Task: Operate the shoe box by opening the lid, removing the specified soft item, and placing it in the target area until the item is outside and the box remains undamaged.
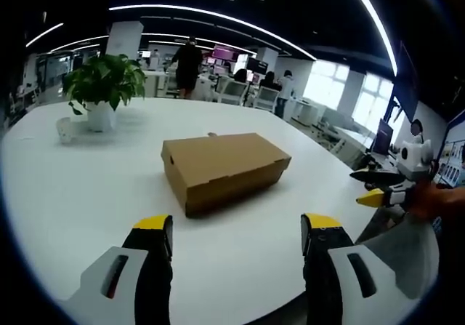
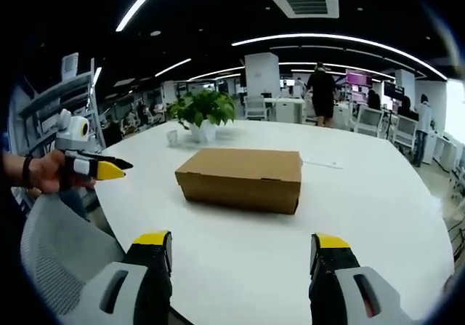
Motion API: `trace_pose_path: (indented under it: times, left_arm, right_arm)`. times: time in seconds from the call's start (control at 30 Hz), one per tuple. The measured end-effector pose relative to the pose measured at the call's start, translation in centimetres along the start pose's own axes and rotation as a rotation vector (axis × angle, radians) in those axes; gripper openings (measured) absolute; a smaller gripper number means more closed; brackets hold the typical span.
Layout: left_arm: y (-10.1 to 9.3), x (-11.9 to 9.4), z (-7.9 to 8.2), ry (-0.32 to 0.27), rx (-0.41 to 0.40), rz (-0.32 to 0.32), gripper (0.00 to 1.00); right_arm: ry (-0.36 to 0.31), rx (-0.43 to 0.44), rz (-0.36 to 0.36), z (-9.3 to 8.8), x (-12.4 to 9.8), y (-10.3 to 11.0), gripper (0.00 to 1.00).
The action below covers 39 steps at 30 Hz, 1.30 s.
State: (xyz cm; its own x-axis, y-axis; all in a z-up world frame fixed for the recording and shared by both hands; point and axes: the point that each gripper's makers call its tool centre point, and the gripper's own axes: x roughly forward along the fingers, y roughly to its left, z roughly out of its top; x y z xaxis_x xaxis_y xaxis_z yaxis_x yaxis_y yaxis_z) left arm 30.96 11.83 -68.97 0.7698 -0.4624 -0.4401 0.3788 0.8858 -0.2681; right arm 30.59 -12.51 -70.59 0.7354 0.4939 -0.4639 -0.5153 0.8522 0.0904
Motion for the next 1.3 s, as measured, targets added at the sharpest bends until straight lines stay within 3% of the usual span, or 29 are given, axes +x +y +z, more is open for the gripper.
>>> trace_pose_path:
  times: [0.23, 0.43, 0.97, 1.3]
  left_arm:
    - [0.8, 1.3, 0.4, 0.005, -0.010, 0.005, 0.73]
    - [2.0, 3.4, 1.2, -0.003, -0.022, 0.010, 0.73]
    - [4.1, 8.3, 2.2, -0.026, -0.061, 0.021, 0.72]
    - [5.7, 10.5, 2.2, -0.030, -0.094, 0.027, 0.71]
  right_arm:
    - [0.025, 0.015, 0.024, -0.6, 2.0, 0.4, 0.77]
    - [0.024, 0.020, 0.053, 0.3, 4.3, 0.1, 0.76]
    - [-0.034, 0.066, 0.055, 4.1, 10.7, -3.9, 0.76]
    - [-0.007, 0.070, 0.066, 3.8, 14.4, -6.5, 0.75]
